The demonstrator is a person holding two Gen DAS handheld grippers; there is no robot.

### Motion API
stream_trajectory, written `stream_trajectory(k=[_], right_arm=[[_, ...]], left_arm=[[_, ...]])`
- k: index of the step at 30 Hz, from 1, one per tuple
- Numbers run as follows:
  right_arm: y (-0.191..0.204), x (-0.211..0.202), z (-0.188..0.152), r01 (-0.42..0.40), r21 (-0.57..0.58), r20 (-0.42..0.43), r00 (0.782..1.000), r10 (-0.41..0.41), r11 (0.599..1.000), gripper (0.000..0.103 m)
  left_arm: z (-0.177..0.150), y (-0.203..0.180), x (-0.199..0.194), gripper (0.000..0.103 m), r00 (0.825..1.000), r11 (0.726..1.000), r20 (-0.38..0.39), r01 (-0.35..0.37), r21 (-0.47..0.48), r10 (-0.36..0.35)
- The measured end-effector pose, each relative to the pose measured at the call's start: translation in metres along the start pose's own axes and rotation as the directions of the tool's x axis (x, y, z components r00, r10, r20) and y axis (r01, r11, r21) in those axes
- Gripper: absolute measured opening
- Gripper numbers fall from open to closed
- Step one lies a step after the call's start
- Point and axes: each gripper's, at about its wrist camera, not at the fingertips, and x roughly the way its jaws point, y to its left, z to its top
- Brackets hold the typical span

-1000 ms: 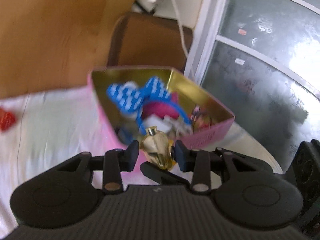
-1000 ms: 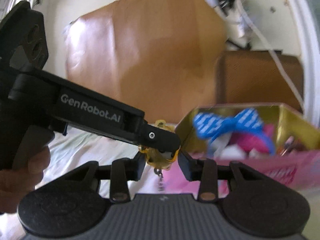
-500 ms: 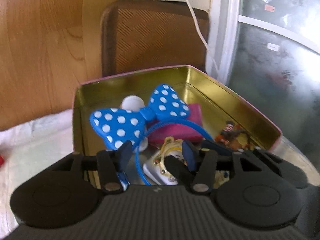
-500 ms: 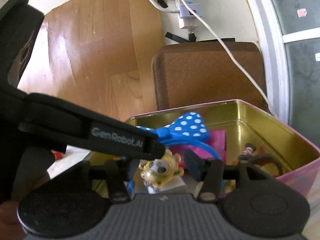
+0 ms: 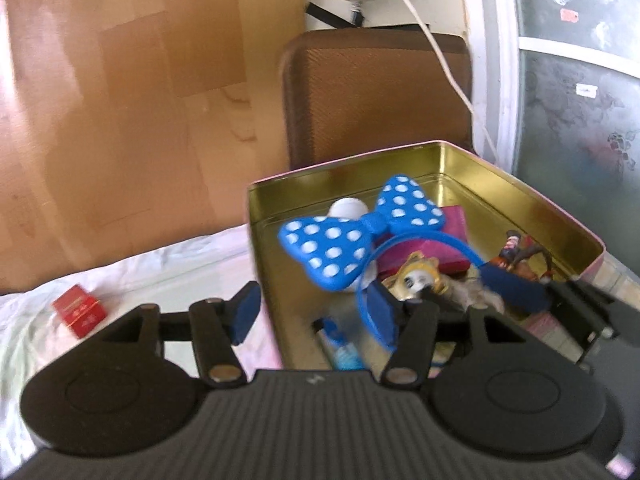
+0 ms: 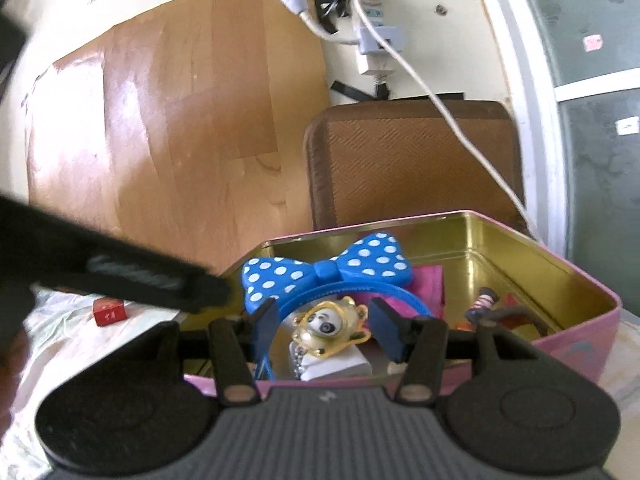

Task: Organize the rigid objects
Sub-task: 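Carry the gold toy figure into the pink tin and open both tools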

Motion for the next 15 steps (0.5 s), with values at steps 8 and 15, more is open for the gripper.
stream_trajectory(k=[8,15], right_arm=[[-0.016,-0.034,-0.003,0.022,0.121,0.001,1.0,-0.022,0.992,0.05],[-0.01,-0.057,0.008,-0.032,0.182,0.005,0.999,0.031,0.983,0.05]], left_arm=[[-0.022,0.021,-0.026,0.063,1.0,0.999,0.001,-0.018,-0.04,0.018],[-0.041,0.034,-0.039,0.063,1.0,0.998,-0.007,-0.029,-0.057,0.028]])
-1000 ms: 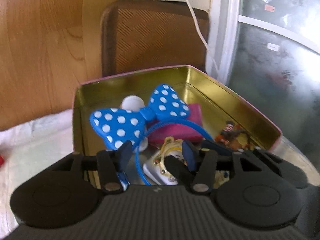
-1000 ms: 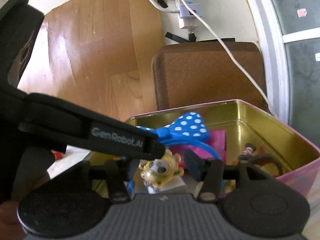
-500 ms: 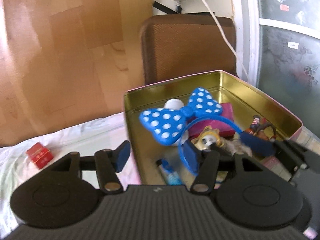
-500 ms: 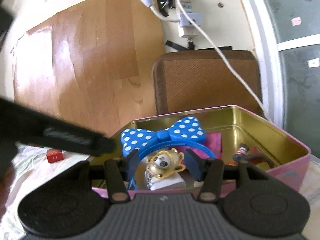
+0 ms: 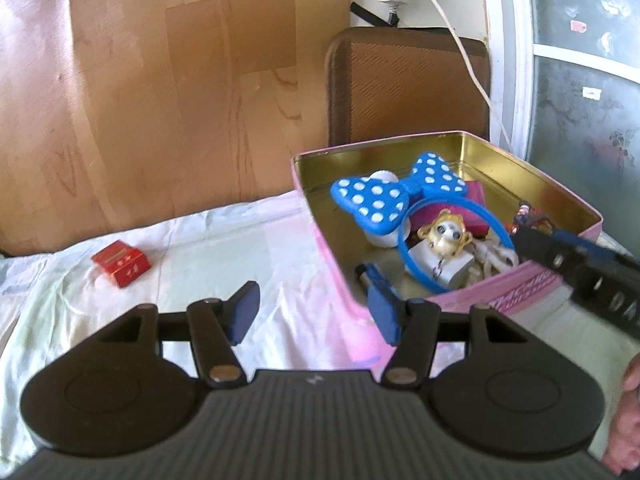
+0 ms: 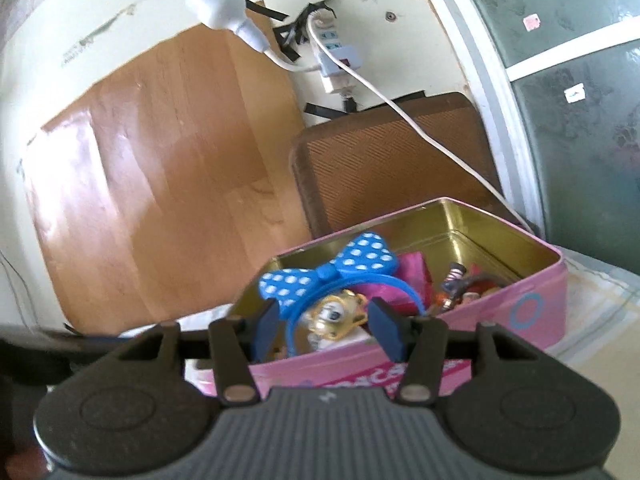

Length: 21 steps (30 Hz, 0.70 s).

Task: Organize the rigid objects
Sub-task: 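Carry the gold toy figure into the pink tin and open both tools, then withdraw both tools from the tin toward the red cigarette box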

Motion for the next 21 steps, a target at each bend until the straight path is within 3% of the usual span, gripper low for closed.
stream_trajectory(k=[10,21], right_arm=[[0.045,-0.009,-0.001,-0.091,-0.04,-0.03,0.996,0.09,0.995,0.05],[0.088,-0.002,-0.013,-0.127,-0.127,-0.084,0.99,0.117,0.984,0.05]], left_arm=[[-0.021,0.035,-0.014,0.063,0.999,0.998,0.004,-0.04,-0.047,0.04],[-0.041,0.078,-0.014,0.063,0.996,0.99,-0.011,-0.085,-0.114,0.085]])
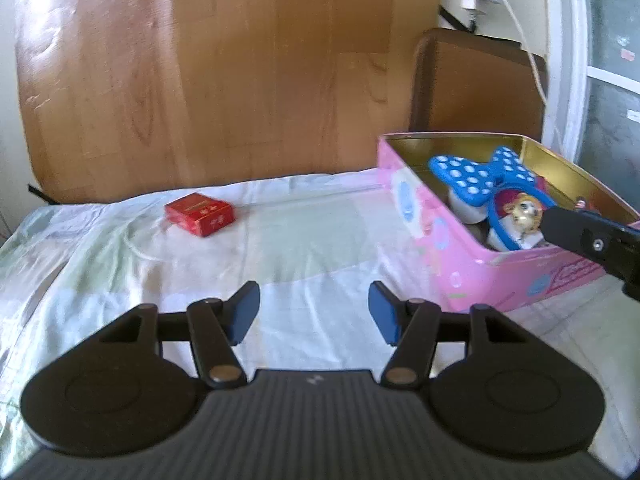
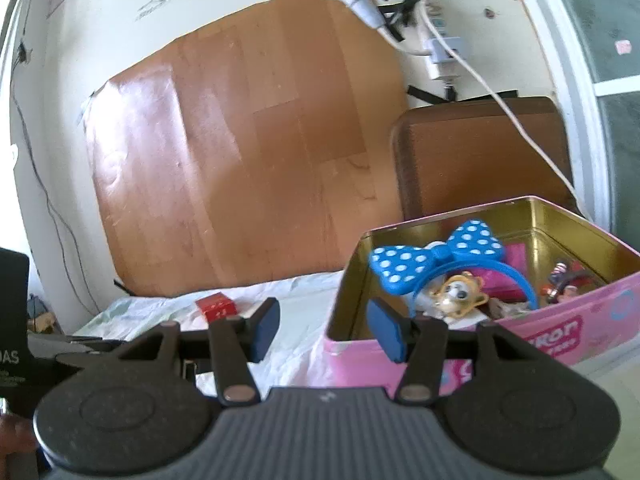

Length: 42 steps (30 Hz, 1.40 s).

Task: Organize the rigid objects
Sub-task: 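Withdraw both tools from the tin toward the red cigarette box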

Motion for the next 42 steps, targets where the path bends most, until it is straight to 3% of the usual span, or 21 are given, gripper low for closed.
stream_trajectory(k=[18,31,42], right_arm=[[0.052,0.029,-0.021,-0.055,-0.1,-0.105,0.993,0.044,0.993,0.05],[0.084,0.061,-0.04,-0.1,-0.156,-0.195,0.978,0.069,0.983,0.051],[0.095,0.091,-0.048,-0.115,-0.157,-0.251,0.965,0.073,0.981,0.051]], left_arm=[[-0.026,0.06,0.016,0.064,0.996,0.993,-0.045,-0.086,-0.083,0.083],[-0.032,0.111,0.042,0.066,0.982,0.976,-0.09,-0.179,-0.121,0.169],[-0.035,0.125,0.057,0.067,0.978,0.974,-0.116,-0.187,-0.132,0.172]])
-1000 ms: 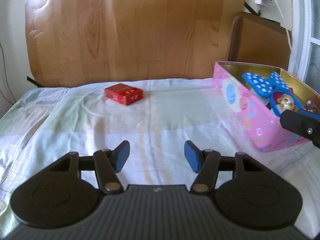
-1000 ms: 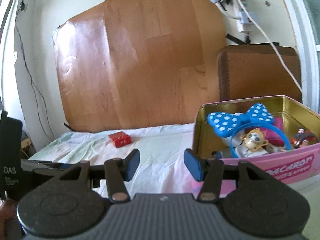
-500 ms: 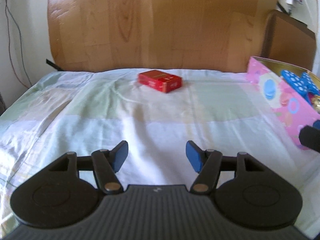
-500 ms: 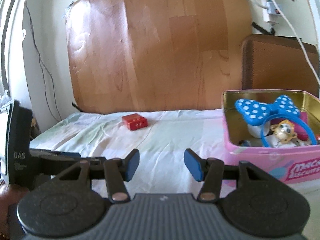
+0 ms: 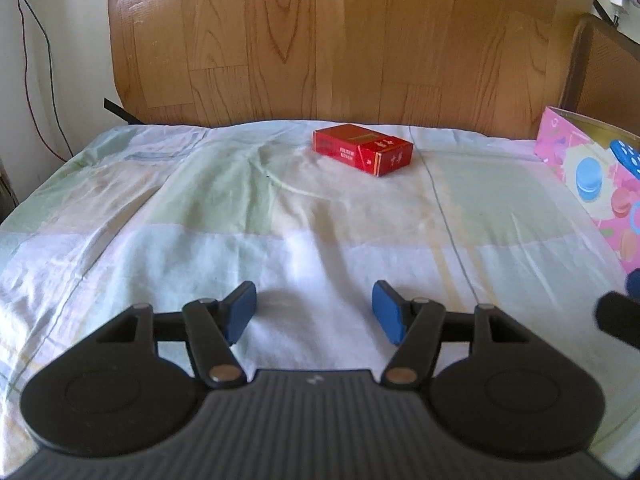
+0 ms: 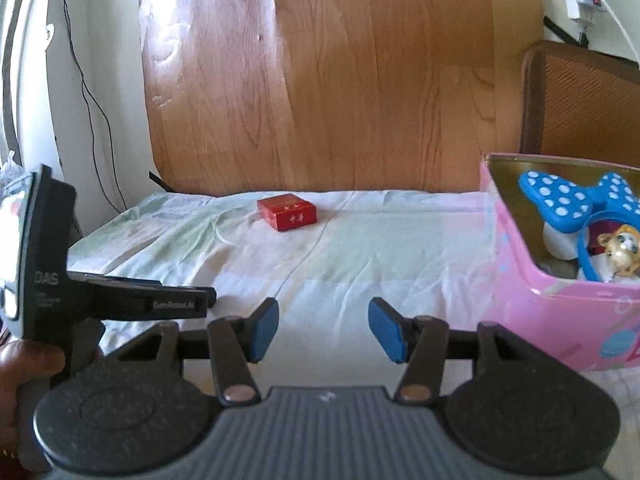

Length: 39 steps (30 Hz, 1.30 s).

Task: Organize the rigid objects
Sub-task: 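Withdraw both tools from the tin toward the red cigarette box, then close the right tool on the red cigarette box and lift it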

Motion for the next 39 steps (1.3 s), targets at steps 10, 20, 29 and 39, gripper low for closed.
stream_trajectory(k=[10,20,29,39], right_arm=[[0.004,0.024,-0.001,0.0,-0.01,-0.04,0.999,0.0,1.0,0.051],[0.004,0.047,0.008,-0.012,-0.025,-0.066,0.998,0.01,1.0,0.052],[0.009,0.101,0.035,-0.048,-0.084,-0.105,0.994,0.039,0.995,0.055],[0.026,0.193,0.084,-0.128,-0.089,-0.114,0.987,0.117,0.988,0.079]], left_arm=[[-0.001,0.002,0.001,0.068,1.0,1.0,0.001,0.006,-0.017,-0.006],[0.0,0.004,0.003,0.069,1.0,0.999,0.0,0.01,-0.034,-0.01],[0.001,0.021,0.002,0.069,0.999,0.993,0.023,-0.044,-0.114,0.047],[0.003,0.025,0.008,0.07,0.999,0.987,0.008,-0.038,-0.154,0.04]])
